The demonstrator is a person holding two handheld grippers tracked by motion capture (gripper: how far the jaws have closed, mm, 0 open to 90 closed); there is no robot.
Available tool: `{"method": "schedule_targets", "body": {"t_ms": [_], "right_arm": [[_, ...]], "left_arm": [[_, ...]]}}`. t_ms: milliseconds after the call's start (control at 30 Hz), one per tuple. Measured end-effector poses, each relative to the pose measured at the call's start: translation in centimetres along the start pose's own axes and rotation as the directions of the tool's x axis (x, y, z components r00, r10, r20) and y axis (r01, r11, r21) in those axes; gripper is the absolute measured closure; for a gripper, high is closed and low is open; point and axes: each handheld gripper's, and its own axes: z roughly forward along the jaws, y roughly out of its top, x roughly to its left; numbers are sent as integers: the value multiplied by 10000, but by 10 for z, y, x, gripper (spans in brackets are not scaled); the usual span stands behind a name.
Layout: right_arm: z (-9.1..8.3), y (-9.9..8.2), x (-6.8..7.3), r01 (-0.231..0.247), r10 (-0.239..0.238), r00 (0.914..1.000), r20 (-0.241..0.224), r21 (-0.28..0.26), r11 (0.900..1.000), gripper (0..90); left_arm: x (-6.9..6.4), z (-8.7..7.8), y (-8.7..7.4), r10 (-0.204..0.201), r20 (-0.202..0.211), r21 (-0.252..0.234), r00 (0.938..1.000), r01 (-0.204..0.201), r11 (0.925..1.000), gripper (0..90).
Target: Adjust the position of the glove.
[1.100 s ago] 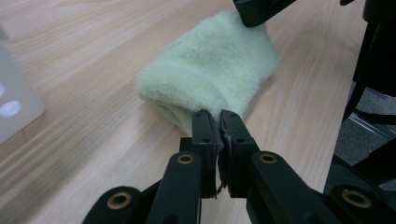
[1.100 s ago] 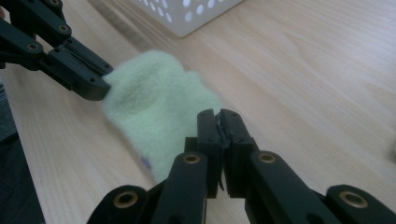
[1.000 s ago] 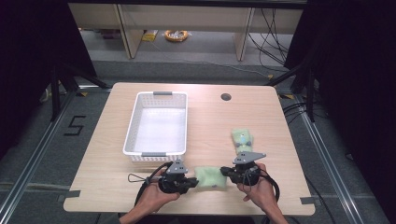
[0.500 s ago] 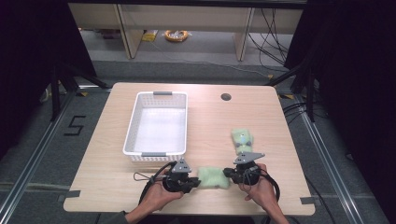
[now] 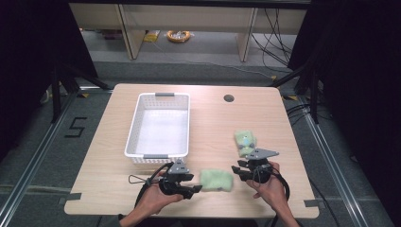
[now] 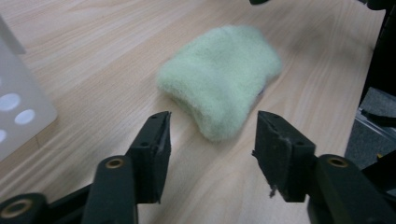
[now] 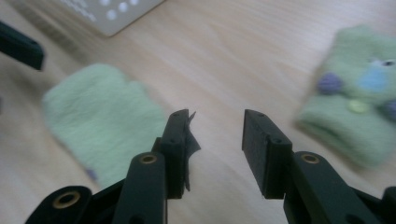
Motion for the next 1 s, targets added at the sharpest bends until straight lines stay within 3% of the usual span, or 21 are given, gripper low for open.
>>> {"method": "schedule_targets", "body": {"t_ms": [67, 167, 233, 300, 333, 367, 467, 533, 600, 667, 700, 800, 867, 933, 1000], "right_arm": [[-2, 0, -4, -388, 388, 9989, 273, -35, 9992, 586], [-5, 2, -17, -221, 234, 9968, 763, -182, 9996, 572], [-6, 3, -24, -515, 543, 9933, 1021, -294, 9982, 549], [-6, 5, -32, -512, 554, 9921, 1130, -403, 9979, 546], [-7, 6, -34, -755, 788, 9872, 1385, -289, 9967, 543], [-5, 6, -39, -514, 572, 9892, 1350, -460, 9976, 541], [-3, 10, -46, -929, 994, 9810, 1665, -461, 9946, 520], [-2, 12, -52, -912, 986, 9774, 1867, -479, 9947, 517], [2, 14, -57, -1278, 1369, 9747, 1765, -619, 9899, 517], [5, 15, -62, -1050, 1136, 9741, 1957, -540, 9930, 518], [6, 16, -62, -1357, 1402, 9716, 1904, -366, 9901, 517], [11, 18, -66, -1146, 1209, 9719, 2019, -424, 9925, 516], [13, 21, -66, -1367, 1391, 9708, 1957, -257, 9903, 513], [17, 22, -69, -1168, 1187, 9711, 2071, -214, 9929, 509], [19, 23, -71, -1307, 1297, 9696, 2076, -85, 9914, 504]], "left_arm": [[1, -5, -2, 18, -29, 18, 10000, -18, 10000, 370], [2, -14, -7, -130, -127, -48, 9998, 130, 9999, 340], [3, -20, -11, -224, -207, -131, 9995, 222, 9997, 320], [5, -24, -14, -273, -285, -175, 9992, 268, 9995, 302], [6, -26, -16, -338, -349, -210, 9988, 331, 9992, 287], [7, -27, -17, -446, -378, -232, 9983, 437, 9988, 273], [9, -33, -22, -462, -457, -122, 9979, 457, 9989, 246], [8, -35, -24, -577, -477, -256, 9972, 565, 9981, 236], [8, -36, -26, -616, -560, -246, 9965, 603, 9979, 216], [7, -37, -28, -573, -606, -137, 9965, 566, 9983, 215], [6, -37, -29, -647, -530, -148, 9965, 640, 9978, 215], [3, -37, -32, -704, -449, -128, 9965, 699, 9975, 215], [3, -38, -34, -612, -430, -141, 9972, 607, 9981, 215], [2, -39, -36, -599, -488, -128, 9970, 594, 9982, 214], [2, -41, -38, -574, -525, -113, 9970, 569, 9983, 212]]}}
